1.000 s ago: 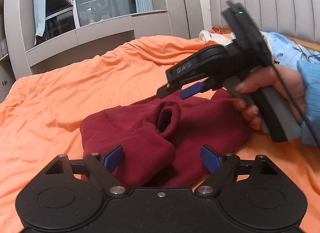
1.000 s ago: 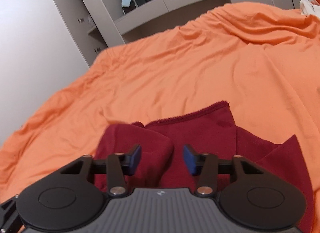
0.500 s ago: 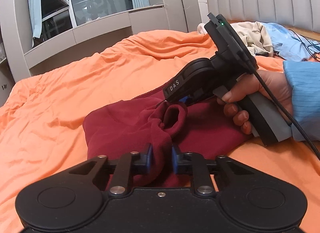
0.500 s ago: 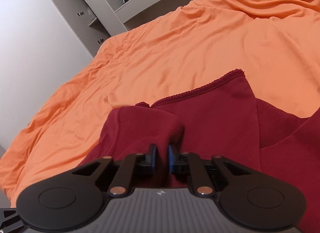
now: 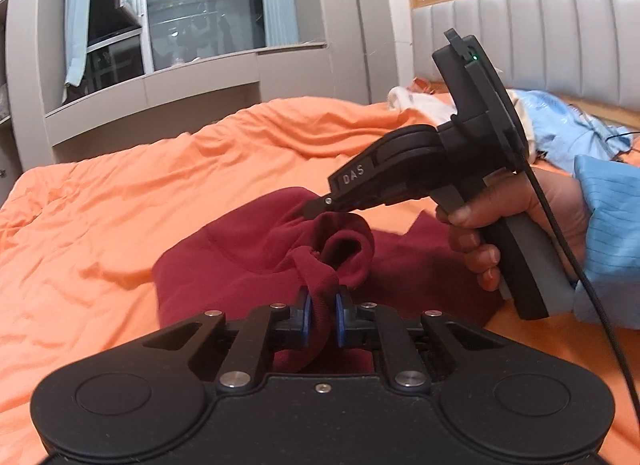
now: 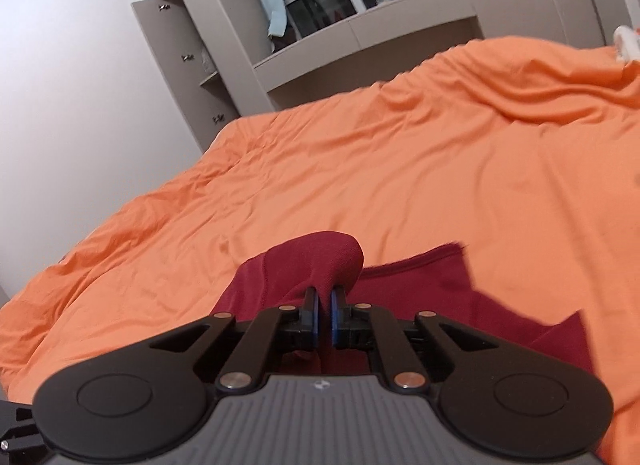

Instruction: Fold small clothes

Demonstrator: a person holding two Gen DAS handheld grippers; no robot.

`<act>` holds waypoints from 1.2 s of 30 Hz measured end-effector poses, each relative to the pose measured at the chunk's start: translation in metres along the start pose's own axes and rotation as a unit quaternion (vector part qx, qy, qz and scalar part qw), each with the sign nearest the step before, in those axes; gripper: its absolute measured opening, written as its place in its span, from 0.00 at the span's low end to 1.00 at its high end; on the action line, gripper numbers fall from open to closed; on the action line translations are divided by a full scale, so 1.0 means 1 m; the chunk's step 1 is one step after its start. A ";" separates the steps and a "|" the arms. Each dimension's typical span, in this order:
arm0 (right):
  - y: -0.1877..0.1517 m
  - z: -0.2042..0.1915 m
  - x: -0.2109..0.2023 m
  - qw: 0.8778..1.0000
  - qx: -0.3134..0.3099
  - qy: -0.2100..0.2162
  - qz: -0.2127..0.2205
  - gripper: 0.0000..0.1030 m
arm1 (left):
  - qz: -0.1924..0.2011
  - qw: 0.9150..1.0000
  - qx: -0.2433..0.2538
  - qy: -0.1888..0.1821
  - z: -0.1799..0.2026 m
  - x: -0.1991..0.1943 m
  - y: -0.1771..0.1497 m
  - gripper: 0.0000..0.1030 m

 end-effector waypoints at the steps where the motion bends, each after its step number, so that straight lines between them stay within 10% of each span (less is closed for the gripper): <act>1: 0.002 0.006 -0.007 1.000 0.005 -0.005 0.005 0.06 | 0.003 1.000 0.002 -0.006 0.005 0.002 0.003 0.12; 28: -0.018 0.101 -0.056 0.989 0.084 -0.116 -0.018 0.08 | -0.003 0.991 0.029 -0.128 0.089 0.045 0.012 0.13; 36: -0.025 0.103 -0.055 0.987 0.086 -0.130 -0.026 0.28 | -0.027 0.986 -0.024 -0.162 0.079 0.047 0.006 0.22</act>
Point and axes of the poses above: each gripper's, at about its wrist camera, not at the fingertips, and x roughly the way its jaws point, z to its right, y to its top, the point moved 8 cm from there along x, roughly the way its jaws point, and after that the axes turned 1 degree about -z, right-handed, at the moved point
